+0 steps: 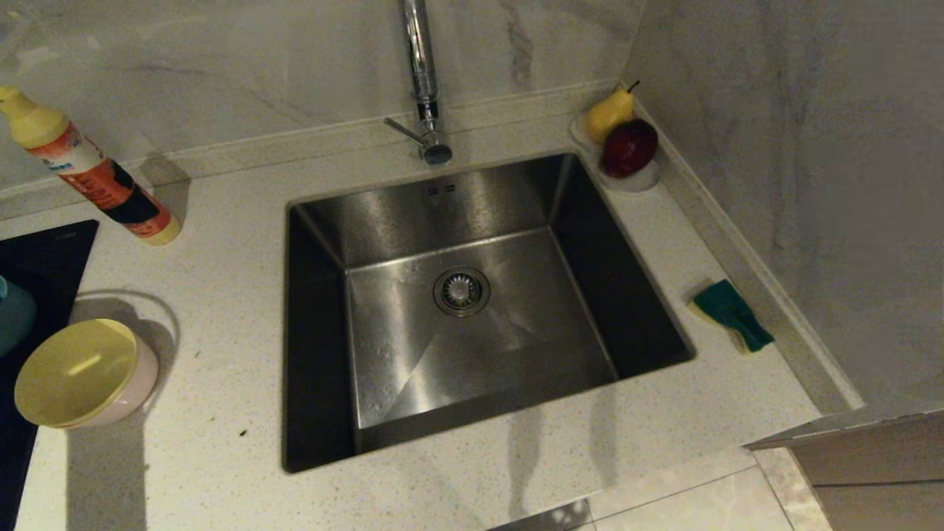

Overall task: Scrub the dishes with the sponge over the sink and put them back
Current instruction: Place the bowl on the bowl

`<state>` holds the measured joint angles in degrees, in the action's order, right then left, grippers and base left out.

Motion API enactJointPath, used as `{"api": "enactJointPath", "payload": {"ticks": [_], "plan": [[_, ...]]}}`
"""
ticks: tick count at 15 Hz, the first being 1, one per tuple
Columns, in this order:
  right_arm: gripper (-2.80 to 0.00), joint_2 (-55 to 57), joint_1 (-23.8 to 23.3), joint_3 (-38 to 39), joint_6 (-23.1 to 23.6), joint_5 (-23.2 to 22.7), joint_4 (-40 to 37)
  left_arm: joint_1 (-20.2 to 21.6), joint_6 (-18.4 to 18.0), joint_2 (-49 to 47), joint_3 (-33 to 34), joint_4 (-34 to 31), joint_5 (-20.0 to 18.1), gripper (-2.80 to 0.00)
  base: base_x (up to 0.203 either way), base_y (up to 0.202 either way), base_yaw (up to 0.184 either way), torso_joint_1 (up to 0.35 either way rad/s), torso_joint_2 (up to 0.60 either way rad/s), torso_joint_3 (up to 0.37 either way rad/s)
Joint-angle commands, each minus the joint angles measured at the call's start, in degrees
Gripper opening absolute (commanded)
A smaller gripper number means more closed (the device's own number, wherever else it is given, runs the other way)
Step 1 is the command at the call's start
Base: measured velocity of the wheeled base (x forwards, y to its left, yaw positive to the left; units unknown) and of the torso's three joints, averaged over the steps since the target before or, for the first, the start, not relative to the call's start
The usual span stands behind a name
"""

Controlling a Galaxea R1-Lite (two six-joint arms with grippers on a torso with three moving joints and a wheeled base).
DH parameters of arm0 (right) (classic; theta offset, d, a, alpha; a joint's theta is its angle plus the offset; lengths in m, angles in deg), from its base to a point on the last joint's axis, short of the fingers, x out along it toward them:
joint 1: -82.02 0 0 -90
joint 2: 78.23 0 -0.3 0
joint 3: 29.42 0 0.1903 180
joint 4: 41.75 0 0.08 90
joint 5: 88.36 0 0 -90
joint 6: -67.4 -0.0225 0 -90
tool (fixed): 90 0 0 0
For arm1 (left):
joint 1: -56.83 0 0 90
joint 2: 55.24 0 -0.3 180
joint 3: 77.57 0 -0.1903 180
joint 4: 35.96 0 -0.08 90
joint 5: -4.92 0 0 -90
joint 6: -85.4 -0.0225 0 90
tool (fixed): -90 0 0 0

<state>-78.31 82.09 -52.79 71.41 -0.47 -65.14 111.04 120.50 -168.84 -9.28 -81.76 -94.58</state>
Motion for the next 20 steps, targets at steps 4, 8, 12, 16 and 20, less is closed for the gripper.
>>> {"api": "enactJointPath", "payload": {"ticks": [4,8,12,16,20], "plan": [[-2.80,-0.01,0.01,0.00,0.03,0.00,0.02,0.01,-0.03,-1.98,-0.16,0.02,0.02,-2.80,0.000,0.000,0.000,0.000,0.00,0.000],[-2.80,-0.01,0.01,0.00,0.03,0.00,-0.04,0.02,0.05,-2.05,-0.87,0.16,0.09,-2.80,0.000,0.000,0.000,0.000,0.00,0.000],[-2.80,-0.01,0.01,0.00,0.03,0.00,0.02,0.02,0.67,-0.57,-3.15,-0.32,0.02,-2.80,0.000,0.000,0.000,0.000,0.00,0.000],[-2.80,-0.01,0.01,0.00,0.03,0.00,0.02,0.02,1.59,4.17,-4.47,-1.33,-0.12,-2.80,0.000,0.000,0.000,0.000,0.00,0.000],[-2.80,-0.01,0.01,0.00,0.03,0.00,0.02,-0.06,1.63,9.42,-4.80,-2.47,-0.30,-2.80,0.000,0.000,0.000,0.000,0.00,0.000]]}}
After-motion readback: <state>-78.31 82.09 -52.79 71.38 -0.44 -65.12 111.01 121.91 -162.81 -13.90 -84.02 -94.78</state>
